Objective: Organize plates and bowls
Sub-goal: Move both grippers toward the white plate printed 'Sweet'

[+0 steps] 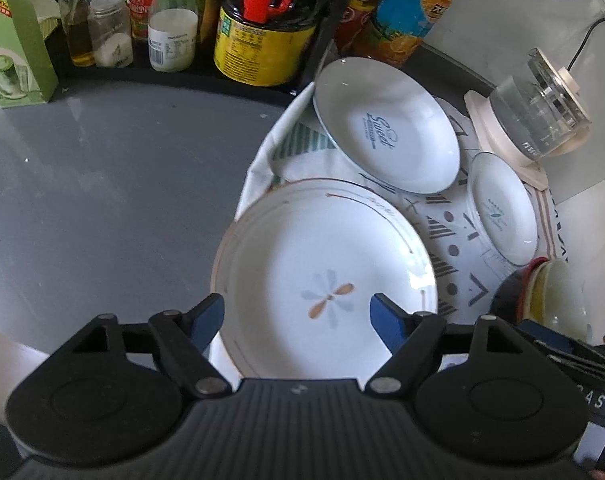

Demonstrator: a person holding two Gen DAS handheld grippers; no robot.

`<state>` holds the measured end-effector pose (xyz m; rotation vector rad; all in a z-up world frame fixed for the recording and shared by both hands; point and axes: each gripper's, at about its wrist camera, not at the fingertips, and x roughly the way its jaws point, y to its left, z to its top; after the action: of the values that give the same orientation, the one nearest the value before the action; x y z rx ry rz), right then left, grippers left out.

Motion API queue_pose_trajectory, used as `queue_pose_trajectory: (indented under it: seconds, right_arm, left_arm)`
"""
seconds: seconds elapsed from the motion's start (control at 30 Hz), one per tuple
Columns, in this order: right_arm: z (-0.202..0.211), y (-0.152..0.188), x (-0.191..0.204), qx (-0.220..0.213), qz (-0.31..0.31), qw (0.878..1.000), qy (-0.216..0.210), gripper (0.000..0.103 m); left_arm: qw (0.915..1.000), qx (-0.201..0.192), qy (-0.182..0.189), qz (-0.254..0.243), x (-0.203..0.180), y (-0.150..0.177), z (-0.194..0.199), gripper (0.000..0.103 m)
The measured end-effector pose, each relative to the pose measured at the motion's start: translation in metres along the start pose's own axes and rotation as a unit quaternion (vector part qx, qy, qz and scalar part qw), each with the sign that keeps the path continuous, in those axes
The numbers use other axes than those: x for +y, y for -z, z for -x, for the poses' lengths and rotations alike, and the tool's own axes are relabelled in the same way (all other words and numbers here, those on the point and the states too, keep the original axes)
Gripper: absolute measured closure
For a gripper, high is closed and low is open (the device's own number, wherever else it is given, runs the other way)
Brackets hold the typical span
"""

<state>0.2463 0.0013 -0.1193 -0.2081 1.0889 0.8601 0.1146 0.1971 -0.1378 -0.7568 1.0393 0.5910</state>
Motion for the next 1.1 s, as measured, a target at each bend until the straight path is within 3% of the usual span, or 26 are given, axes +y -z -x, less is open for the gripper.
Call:
queue_pose_trajectory:
  seconds: [0.23, 0.47, 0.7, 1.1]
  right_arm:
    - [-0.019, -0.006, 0.011, -0.011, 0.034, 0.999, 0.015, 0.014]
    - [-0.035, -0.018, 0.006, -0.034, 0.015, 0.999, 0.011, 0.016]
    - [-0.050, -0.030, -0.003, -0.054, -0.028, 0.998, 0.004, 0.031]
    - [-0.088, -0.060, -0.024, -0.052, -0.109, 0.993, -0.008, 0.052]
  left_arm:
    - [0.9991, -0.022, 0.002, -0.037, 0.011, -0.020, -0.004, 0.025]
    - [0.9970, -0.048, 0.024, -0.055, 0.015, -0.043, -0.011, 0.025]
    - [0.9953, -0.061, 0.050, -0.056, 0.013, -0.062, -0.029, 0.029]
    - [0.9944, -0.053, 0.081, -0.042, 0.004, -0.094, -0.076, 0.056]
